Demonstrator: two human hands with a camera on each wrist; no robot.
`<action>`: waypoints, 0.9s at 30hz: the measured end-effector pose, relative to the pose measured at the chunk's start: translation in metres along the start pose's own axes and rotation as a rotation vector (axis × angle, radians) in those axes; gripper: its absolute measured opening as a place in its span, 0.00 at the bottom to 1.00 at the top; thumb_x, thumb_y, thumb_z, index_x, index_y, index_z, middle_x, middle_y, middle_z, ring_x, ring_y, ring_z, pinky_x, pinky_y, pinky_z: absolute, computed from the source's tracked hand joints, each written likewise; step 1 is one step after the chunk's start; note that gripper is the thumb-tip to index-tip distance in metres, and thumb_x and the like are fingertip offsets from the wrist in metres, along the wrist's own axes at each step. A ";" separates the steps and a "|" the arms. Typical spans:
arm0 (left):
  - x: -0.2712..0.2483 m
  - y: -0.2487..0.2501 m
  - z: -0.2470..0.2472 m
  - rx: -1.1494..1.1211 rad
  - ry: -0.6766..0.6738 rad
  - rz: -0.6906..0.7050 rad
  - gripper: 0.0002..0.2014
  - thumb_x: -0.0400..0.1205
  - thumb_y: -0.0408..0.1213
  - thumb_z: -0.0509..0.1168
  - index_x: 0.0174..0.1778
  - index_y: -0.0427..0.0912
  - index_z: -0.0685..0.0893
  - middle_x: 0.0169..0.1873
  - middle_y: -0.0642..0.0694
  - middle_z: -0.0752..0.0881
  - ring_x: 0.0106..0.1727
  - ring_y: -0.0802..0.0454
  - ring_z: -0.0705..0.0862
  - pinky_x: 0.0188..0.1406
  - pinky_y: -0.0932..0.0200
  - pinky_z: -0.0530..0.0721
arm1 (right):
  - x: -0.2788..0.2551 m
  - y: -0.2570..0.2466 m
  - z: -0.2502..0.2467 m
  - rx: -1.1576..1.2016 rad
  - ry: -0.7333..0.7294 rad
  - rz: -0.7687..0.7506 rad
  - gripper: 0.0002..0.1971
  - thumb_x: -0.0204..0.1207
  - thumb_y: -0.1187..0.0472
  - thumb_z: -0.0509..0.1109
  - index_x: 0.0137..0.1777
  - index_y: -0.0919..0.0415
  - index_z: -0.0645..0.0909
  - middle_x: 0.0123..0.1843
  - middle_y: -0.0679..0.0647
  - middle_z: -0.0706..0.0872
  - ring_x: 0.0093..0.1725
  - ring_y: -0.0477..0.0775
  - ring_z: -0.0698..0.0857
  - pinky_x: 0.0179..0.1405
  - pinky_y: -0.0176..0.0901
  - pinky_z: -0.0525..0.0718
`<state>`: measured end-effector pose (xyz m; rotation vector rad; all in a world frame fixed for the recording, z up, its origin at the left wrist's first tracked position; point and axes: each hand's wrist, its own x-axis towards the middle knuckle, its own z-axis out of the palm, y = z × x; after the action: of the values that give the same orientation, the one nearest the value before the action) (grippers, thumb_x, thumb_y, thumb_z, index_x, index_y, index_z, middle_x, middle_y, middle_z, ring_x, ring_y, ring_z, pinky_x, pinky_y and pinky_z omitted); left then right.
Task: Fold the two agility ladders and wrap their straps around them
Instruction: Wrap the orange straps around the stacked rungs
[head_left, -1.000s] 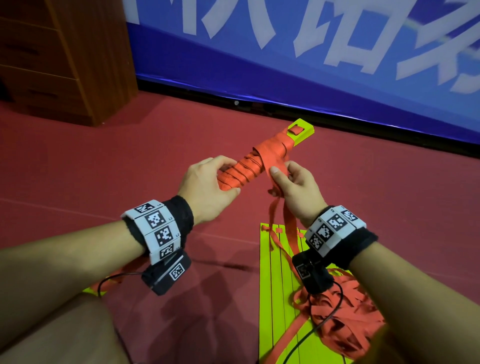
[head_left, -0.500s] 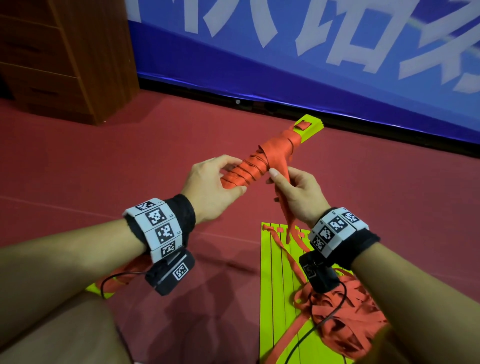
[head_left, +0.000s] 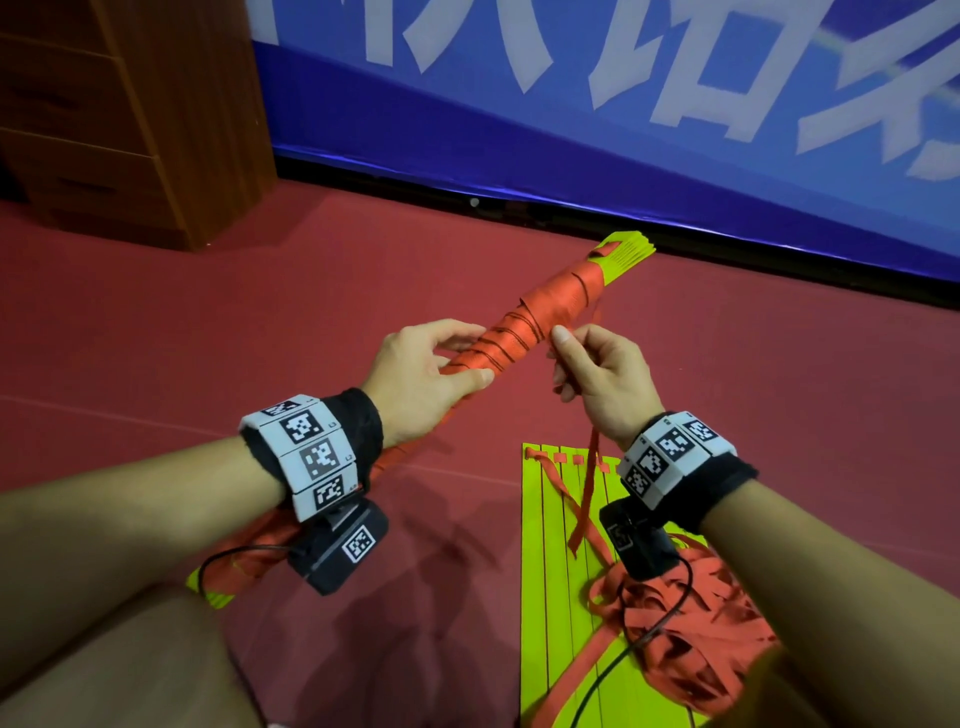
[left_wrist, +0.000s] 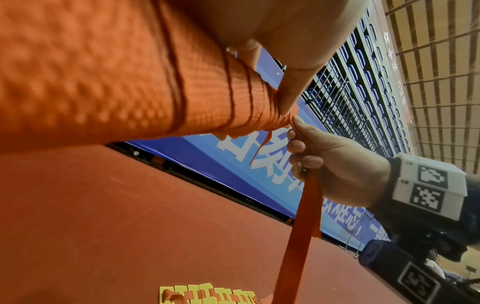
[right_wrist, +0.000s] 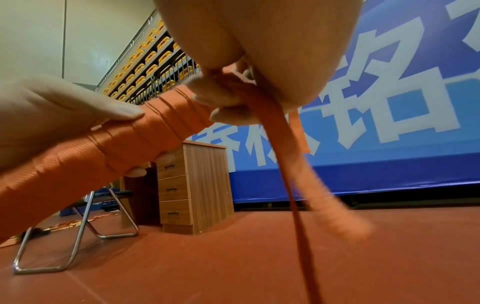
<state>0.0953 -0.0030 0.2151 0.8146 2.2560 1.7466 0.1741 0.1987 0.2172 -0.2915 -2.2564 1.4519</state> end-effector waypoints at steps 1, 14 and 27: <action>0.000 0.000 0.000 -0.013 -0.005 -0.001 0.20 0.77 0.30 0.78 0.65 0.46 0.88 0.55 0.50 0.91 0.51 0.52 0.93 0.59 0.49 0.90 | 0.001 0.001 0.000 0.006 0.004 0.007 0.15 0.88 0.56 0.67 0.42 0.64 0.81 0.26 0.48 0.83 0.22 0.45 0.80 0.27 0.33 0.79; 0.000 -0.002 0.003 -0.203 -0.274 -0.025 0.10 0.87 0.32 0.64 0.64 0.43 0.83 0.47 0.35 0.90 0.49 0.39 0.91 0.49 0.45 0.85 | -0.003 -0.010 0.001 0.278 -0.047 0.209 0.16 0.86 0.47 0.66 0.52 0.60 0.86 0.55 0.57 0.93 0.20 0.44 0.73 0.35 0.46 0.87; -0.004 0.001 0.008 0.750 -0.218 0.211 0.48 0.69 0.57 0.81 0.77 0.55 0.57 0.67 0.47 0.74 0.57 0.39 0.86 0.55 0.43 0.86 | 0.005 -0.003 0.014 0.262 0.284 0.296 0.24 0.74 0.36 0.77 0.37 0.55 0.74 0.22 0.47 0.82 0.25 0.49 0.84 0.43 0.55 0.86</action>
<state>0.1028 0.0015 0.2125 1.3285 2.7412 0.7621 0.1633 0.1883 0.2163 -0.7213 -1.8303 1.7098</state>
